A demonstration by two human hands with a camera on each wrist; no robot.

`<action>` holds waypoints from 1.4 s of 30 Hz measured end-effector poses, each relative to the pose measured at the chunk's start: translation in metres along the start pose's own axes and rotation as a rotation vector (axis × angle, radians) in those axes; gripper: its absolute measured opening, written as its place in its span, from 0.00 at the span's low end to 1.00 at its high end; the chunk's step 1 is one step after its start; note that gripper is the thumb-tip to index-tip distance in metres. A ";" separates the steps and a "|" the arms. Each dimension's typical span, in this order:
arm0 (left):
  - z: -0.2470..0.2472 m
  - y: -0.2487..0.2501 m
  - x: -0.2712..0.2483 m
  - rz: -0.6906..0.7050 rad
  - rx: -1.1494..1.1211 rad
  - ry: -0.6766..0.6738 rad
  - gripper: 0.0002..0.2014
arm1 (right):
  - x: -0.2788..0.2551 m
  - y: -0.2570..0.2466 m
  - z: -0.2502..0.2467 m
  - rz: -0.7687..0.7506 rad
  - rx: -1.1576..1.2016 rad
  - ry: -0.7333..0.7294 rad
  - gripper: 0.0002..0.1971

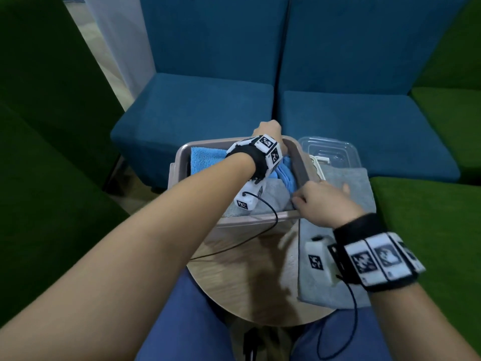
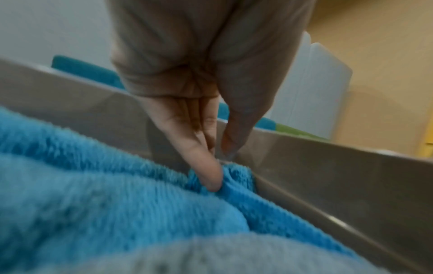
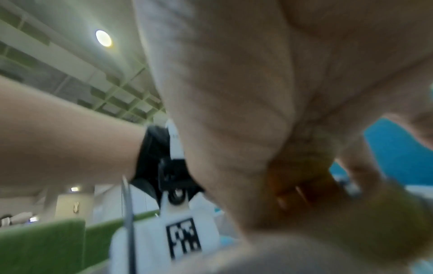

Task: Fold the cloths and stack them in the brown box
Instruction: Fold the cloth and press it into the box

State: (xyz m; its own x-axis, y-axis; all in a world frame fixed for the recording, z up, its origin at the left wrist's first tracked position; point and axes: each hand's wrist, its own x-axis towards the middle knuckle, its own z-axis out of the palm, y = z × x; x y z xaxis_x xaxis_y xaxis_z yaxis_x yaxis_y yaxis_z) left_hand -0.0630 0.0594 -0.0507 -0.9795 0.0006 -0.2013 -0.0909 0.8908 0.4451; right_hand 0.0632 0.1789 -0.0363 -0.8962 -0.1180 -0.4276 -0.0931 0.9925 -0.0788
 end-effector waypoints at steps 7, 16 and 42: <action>0.007 0.003 -0.005 0.098 -0.053 -0.175 0.13 | -0.024 0.005 0.010 -0.073 0.022 -0.062 0.22; 0.011 0.015 0.005 0.191 0.248 -0.084 0.13 | -0.007 -0.009 0.016 -0.006 -0.153 -0.084 0.24; 0.008 -0.019 -0.008 0.334 0.256 -0.331 0.15 | -0.014 -0.016 0.024 0.055 -0.089 0.074 0.12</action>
State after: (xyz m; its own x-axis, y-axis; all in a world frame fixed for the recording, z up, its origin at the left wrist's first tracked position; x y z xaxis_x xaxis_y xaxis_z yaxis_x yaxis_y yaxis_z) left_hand -0.0520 0.0463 -0.0640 -0.8346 0.4096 -0.3683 0.3036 0.9000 0.3129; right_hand 0.0877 0.1645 -0.0509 -0.9302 -0.0640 -0.3615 -0.0782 0.9966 0.0246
